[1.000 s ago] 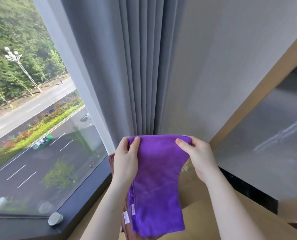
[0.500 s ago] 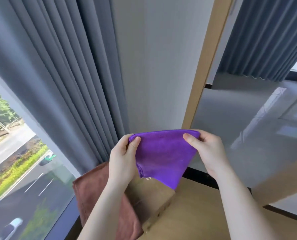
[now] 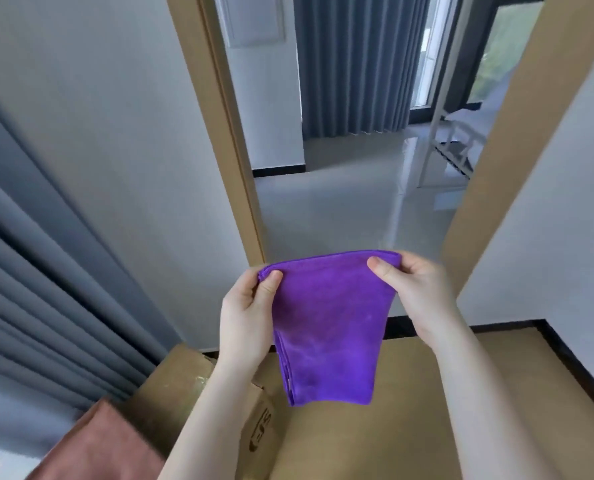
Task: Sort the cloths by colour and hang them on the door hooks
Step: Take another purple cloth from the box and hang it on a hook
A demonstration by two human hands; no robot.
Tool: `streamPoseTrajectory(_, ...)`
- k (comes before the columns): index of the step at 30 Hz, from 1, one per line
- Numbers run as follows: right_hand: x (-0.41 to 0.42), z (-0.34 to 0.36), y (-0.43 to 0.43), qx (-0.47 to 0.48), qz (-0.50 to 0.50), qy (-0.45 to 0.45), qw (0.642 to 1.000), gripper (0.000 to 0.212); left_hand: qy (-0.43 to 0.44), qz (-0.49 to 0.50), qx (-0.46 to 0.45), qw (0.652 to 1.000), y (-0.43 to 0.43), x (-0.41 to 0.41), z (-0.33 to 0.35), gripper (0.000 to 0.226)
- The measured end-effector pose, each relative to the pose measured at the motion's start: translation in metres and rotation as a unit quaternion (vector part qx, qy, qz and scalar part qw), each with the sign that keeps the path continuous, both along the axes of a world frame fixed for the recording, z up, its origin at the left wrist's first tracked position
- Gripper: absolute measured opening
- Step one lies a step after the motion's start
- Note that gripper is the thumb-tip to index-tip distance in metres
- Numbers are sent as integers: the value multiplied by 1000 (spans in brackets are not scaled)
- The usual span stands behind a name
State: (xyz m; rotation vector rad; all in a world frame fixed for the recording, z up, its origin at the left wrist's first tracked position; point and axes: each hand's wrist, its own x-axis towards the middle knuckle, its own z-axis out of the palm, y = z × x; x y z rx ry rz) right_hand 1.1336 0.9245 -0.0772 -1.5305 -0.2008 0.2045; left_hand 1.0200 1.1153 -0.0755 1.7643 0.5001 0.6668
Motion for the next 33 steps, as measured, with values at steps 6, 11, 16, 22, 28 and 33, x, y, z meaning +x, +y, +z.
streamPoseTrajectory(6,-26,3,-81,-46,-104,-19,993,9,2,-107,-10,994,-52,19,-3,22)
streamPoseTrajectory(11,-64,3,-127,-67,-212,-22,975,11,8,-217,-18,976,-90,28,-4,23)
streamPoseTrajectory(16,-109,6,-168,-71,-309,-20,948,8,5,-333,-13,943,-129,31,1,23)
streamPoseTrajectory(22,-179,2,-210,-47,-419,-12,907,8,13,-449,-38,893,-182,18,-5,25)
streamPoseTrajectory(28,-246,2,-258,-37,-506,-1,862,9,15,-548,-31,836,-248,-5,-3,23)
streamPoseTrajectory(33,-302,6,-302,-51,-562,-17,825,12,3,-608,-35,793,-309,-32,6,27)
